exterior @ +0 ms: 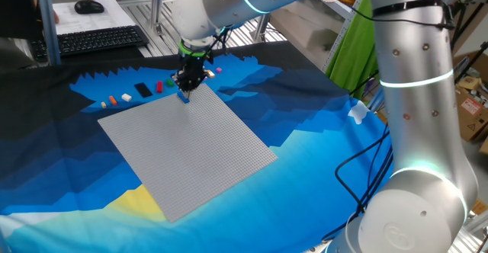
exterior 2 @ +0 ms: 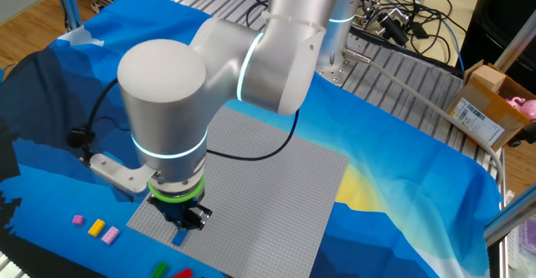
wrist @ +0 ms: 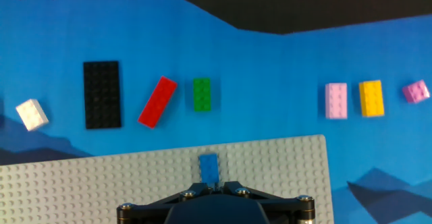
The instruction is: Stack small Lego blocks randomly, one at a time
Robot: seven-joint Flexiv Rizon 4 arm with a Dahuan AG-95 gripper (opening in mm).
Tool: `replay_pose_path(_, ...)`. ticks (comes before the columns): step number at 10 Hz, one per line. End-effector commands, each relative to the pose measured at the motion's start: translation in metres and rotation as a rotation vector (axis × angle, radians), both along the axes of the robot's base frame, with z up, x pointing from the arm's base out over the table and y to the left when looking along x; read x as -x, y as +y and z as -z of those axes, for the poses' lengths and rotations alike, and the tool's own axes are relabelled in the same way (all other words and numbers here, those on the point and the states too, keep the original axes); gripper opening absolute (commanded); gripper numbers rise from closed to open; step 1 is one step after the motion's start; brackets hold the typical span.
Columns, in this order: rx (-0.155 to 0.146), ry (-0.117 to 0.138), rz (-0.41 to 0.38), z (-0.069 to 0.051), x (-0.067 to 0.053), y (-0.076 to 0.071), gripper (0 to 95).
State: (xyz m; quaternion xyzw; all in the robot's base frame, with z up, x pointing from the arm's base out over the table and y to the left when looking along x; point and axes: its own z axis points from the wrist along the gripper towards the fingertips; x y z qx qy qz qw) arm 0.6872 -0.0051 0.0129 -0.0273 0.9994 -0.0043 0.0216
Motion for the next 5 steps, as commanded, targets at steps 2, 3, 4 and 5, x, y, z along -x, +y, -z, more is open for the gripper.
replay_pose_path(2,0.000,0.032,0.002,-0.0118,-0.0030,0.0018,0.0)
replay_pose_path(3,-0.002,0.032,0.005,-0.0103,-0.0029,0.0018,0.0)
replay_pose_path(4,-0.007,0.033,0.010,-0.0074,-0.0025,0.0019,0.0)
replay_pose_path(5,-0.008,0.029,0.013,-0.0034,-0.0017,0.0019,0.0)
